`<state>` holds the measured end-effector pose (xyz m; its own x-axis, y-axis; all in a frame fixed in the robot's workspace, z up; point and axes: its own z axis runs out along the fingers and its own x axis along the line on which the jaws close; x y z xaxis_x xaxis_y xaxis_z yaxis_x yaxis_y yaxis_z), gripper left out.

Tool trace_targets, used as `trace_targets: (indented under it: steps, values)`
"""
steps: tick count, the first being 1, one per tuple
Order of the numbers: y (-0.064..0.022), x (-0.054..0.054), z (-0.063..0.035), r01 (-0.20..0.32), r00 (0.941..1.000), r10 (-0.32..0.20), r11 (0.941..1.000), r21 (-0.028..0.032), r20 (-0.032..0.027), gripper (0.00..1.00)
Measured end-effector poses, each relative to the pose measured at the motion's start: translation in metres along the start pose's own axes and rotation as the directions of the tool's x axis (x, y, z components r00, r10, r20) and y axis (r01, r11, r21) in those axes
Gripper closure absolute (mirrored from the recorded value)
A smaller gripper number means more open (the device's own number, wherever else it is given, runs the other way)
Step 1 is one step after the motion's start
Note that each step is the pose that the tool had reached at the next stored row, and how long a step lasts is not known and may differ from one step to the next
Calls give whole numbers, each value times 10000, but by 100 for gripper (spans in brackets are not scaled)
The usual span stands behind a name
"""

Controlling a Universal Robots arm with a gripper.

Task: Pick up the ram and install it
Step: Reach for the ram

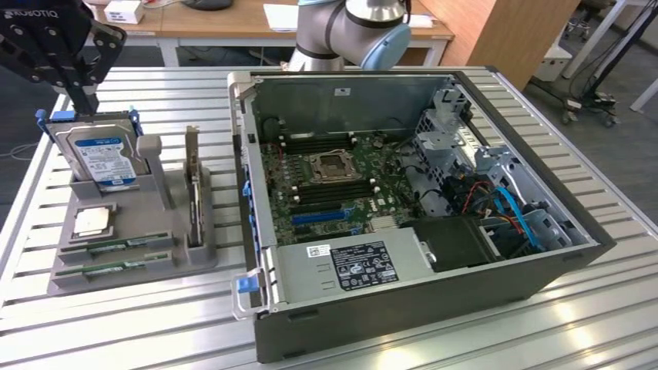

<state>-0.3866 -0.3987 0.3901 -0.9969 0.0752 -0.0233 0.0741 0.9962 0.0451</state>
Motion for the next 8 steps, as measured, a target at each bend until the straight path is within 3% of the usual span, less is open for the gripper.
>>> trace_targets:
  steps: [8]
  values:
    - [-18, 1, 0, -1, 10000, 1, 10000, -1, 0, 90]
